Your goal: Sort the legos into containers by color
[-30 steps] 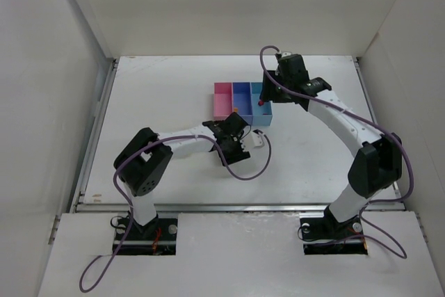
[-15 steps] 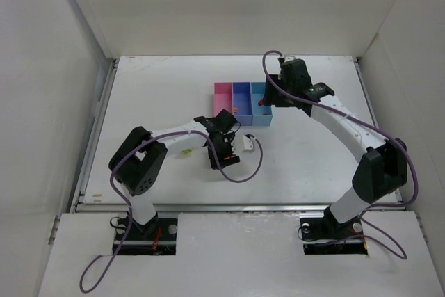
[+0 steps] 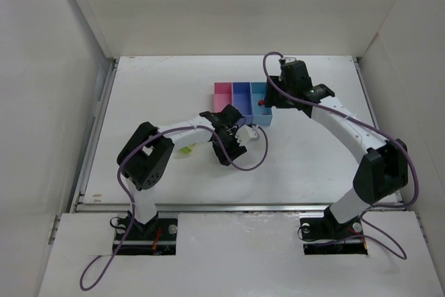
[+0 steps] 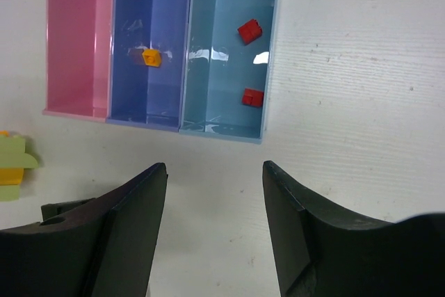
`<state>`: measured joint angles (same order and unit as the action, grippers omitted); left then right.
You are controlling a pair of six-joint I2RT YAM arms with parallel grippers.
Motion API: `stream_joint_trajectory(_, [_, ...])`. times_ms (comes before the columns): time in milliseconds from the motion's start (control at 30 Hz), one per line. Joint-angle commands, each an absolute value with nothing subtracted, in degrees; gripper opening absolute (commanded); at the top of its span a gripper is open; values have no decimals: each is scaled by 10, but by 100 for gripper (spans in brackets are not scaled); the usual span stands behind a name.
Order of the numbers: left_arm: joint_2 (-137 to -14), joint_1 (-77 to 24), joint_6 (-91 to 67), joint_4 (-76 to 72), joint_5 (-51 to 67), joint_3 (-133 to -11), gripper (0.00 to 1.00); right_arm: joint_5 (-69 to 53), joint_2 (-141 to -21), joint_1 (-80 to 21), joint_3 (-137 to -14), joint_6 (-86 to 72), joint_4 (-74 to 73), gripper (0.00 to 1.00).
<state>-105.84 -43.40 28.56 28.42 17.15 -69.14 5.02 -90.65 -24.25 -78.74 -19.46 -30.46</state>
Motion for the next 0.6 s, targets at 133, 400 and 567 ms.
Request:
stream_joint_trajectory(133, [-1099,-435,155,361,156,-708,42,60,-889,-235,-787,-199,-273,63])
stream_joint_trajectory(400, [-1118,-435,123,361,163,-733,29,60,-889,-235,-782,-199,-273,63])
stream_joint_trajectory(567, [-1129,-435,112,348,129,-733,28,60,-889,-235,-777,-199,-273,63])
